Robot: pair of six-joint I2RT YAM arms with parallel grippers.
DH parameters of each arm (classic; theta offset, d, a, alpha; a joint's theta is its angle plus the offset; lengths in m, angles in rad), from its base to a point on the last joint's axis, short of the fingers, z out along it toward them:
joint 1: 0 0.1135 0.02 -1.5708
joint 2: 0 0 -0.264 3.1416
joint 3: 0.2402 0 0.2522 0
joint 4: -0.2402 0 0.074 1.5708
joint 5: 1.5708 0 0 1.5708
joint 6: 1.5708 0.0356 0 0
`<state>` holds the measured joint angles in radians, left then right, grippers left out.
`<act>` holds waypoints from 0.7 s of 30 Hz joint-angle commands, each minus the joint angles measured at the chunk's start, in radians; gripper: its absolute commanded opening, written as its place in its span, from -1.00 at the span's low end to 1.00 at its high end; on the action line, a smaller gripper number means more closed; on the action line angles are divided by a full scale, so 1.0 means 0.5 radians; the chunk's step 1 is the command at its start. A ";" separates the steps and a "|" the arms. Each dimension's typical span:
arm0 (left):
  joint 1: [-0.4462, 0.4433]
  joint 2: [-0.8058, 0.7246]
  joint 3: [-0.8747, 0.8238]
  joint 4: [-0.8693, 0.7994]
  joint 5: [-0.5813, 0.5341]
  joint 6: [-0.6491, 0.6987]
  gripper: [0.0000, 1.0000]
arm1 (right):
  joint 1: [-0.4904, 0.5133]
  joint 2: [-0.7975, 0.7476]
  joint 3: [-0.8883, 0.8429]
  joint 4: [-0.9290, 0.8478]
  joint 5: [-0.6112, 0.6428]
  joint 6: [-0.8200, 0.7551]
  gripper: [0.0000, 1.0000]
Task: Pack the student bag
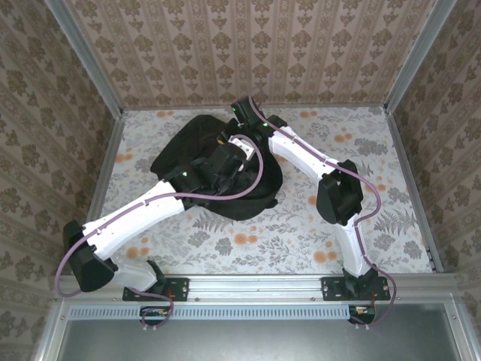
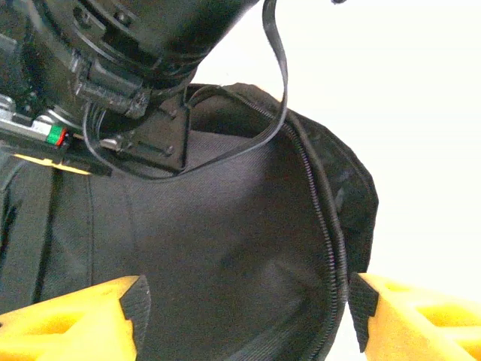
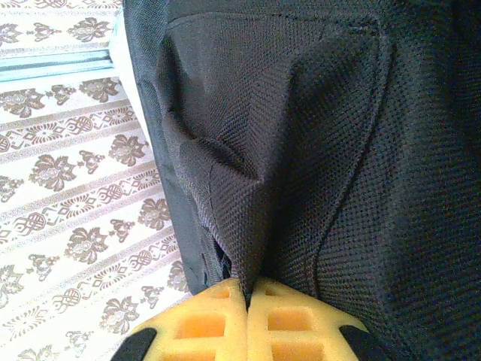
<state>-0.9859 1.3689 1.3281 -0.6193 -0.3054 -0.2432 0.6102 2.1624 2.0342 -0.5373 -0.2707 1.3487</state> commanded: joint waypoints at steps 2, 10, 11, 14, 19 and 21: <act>0.000 0.135 0.025 -0.038 0.138 -0.012 0.50 | -0.008 -0.042 0.032 0.117 -0.095 0.076 -1.00; -0.035 0.320 0.039 -0.016 0.074 0.033 0.57 | -0.008 -0.051 0.030 0.117 -0.106 0.074 -1.00; -0.035 0.332 0.042 -0.019 0.031 0.032 0.54 | -0.008 -0.054 0.030 0.117 -0.111 0.073 -1.00; -0.035 0.350 0.062 -0.019 -0.107 0.066 0.27 | -0.007 -0.062 0.020 0.119 -0.114 0.073 -1.00; -0.032 0.355 0.101 -0.021 -0.089 0.137 -0.95 | -0.011 -0.061 0.016 0.126 -0.115 0.061 -1.00; -0.030 0.344 0.114 -0.031 -0.036 0.125 -1.00 | -0.016 -0.062 0.018 0.152 -0.137 0.023 -1.00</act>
<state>-0.9974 1.5448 1.3388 -0.6273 -0.3328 -0.1978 0.6044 2.1624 2.0342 -0.5262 -0.2863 1.3613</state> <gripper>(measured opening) 0.041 0.059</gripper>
